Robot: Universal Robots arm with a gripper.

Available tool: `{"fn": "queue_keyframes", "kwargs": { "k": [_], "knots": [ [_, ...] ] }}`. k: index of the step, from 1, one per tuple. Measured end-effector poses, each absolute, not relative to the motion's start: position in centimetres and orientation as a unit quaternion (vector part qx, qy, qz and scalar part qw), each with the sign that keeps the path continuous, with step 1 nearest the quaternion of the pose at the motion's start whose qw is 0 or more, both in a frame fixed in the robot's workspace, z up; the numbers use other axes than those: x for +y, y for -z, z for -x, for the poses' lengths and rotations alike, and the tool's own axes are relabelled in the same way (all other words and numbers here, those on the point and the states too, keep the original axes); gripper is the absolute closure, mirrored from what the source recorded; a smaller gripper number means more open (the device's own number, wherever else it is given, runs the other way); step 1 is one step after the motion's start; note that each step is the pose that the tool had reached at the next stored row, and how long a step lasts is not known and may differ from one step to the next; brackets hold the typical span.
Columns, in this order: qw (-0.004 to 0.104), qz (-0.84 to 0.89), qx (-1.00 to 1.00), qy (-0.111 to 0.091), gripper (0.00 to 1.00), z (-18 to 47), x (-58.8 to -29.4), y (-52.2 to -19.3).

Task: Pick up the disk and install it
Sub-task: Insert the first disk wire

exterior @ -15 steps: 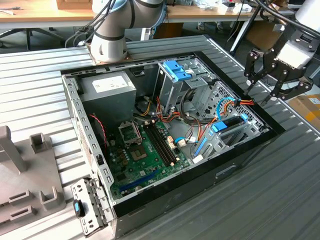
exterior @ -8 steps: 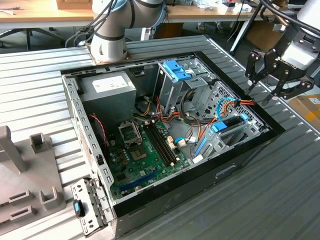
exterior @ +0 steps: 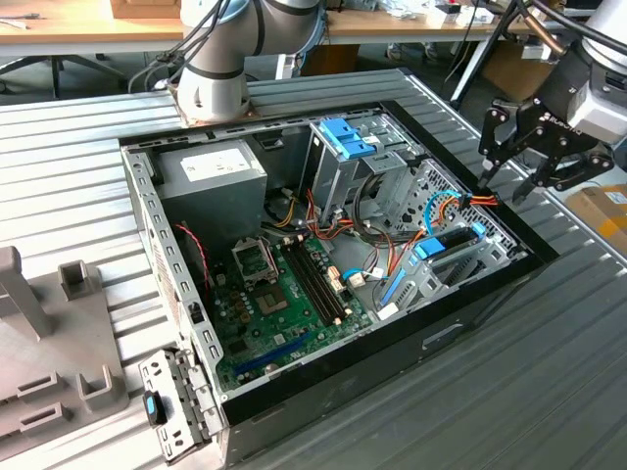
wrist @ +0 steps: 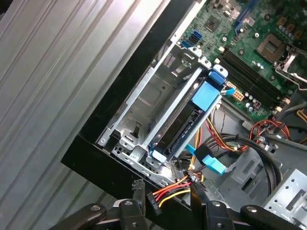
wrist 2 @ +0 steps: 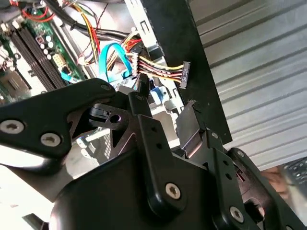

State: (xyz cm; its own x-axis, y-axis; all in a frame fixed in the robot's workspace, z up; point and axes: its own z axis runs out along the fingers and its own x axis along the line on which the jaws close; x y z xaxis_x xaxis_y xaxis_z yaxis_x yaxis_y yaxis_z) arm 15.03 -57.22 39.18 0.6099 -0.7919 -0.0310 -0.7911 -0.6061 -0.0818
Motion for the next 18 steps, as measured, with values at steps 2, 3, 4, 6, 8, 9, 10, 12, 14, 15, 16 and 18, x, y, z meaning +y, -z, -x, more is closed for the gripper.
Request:
{"fn": "queue_keyframes", "kwargs": {
  "k": [2,3,4,6,8,9,10,12,14,15,16,18],
  "knots": [
    [0.044,0.909,0.415,0.003,0.49,-15.03,-57.22,-39.17],
    [0.044,0.915,0.402,0.002,0.49,-15.03,-57.22,-39.16],
    [0.044,0.92,0.39,0.002,0.49,-15.03,-57.22,-39.16],
    [0.044,0.921,0.388,0.002,0.49,-15.03,-57.22,-39.16],
    [0.044,0.921,0.388,0.002,0.49,-15.04,-57.22,-39.16],
    [0.044,0.921,0.388,0.002,0.49,-15.04,-57.22,-39.16],
    [0.044,0.921,0.387,0.002,0.49,-15.03,-57.22,-39.16],
    [0.044,0.923,0.382,0.001,0.49,-15.03,-57.22,-39.16],
    [0.044,0.927,0.372,0.001,0.49,-15.03,-57.22,-39.16],
    [0.044,0.932,0.359,0.0,0.49,-15.03,-57.22,-39.16],
    [0.044,0.939,0.341,-0.001,0.49,-15.03,-57.22,-39.15],
    [0.044,0.95,0.31,-0.002,0.49,-15.04,-57.22,-39.14]
  ]
}}
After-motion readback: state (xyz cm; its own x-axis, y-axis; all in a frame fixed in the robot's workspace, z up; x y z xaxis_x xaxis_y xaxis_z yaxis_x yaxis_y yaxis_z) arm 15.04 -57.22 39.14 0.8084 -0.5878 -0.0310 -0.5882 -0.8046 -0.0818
